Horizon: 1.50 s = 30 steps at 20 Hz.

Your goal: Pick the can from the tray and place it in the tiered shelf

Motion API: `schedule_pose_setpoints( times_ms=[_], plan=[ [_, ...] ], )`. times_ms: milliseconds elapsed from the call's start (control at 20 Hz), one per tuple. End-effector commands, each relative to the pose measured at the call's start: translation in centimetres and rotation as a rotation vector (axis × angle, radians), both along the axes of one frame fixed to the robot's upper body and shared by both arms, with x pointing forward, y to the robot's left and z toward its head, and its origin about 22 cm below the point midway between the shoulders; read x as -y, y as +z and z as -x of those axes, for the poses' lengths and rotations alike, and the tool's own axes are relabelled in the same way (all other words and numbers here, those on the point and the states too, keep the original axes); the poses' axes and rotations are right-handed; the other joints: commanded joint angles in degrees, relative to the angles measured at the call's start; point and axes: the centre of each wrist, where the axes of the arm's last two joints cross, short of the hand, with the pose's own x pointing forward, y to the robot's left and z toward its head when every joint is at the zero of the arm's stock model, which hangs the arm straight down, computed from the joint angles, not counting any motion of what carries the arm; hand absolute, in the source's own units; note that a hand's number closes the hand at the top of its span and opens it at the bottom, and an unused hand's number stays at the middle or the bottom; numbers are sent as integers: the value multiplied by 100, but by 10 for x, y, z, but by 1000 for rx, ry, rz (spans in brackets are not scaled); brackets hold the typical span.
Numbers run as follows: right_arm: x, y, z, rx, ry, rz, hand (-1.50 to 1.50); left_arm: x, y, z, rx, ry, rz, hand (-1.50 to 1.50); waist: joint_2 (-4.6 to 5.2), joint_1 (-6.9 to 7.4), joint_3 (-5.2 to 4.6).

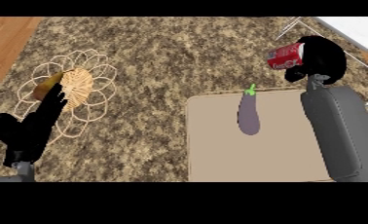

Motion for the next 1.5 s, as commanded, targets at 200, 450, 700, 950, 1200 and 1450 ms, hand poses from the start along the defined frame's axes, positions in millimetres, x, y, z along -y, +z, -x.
schedule_pose_setpoints(
  times_ms=[200,450,700,950,1200,1450],
  plan=[
    [-16,71,-1,203,-80,-176,150,0,-10,9,-27,42,0,0,-77,-197,-7],
    [-5,120,21,380,-108,-307,150,-16,-11,8,-31,40,-3,0,-76,-247,-8],
    [4,163,36,478,-138,-278,150,-12,-15,17,-21,27,-3,0,-55,-156,-7],
    [-9,203,59,522,-145,-282,150,-12,-8,9,-10,40,-3,0,-61,-161,-7],
    [-3,233,35,606,-228,-186,150,-19,-6,3,-7,11,-21,0,-41,-114,-9],
    [34,236,21,530,-275,-63,150,-13,-8,-2,-8,21,-7,0,-32,-134,-8]
  ],
)
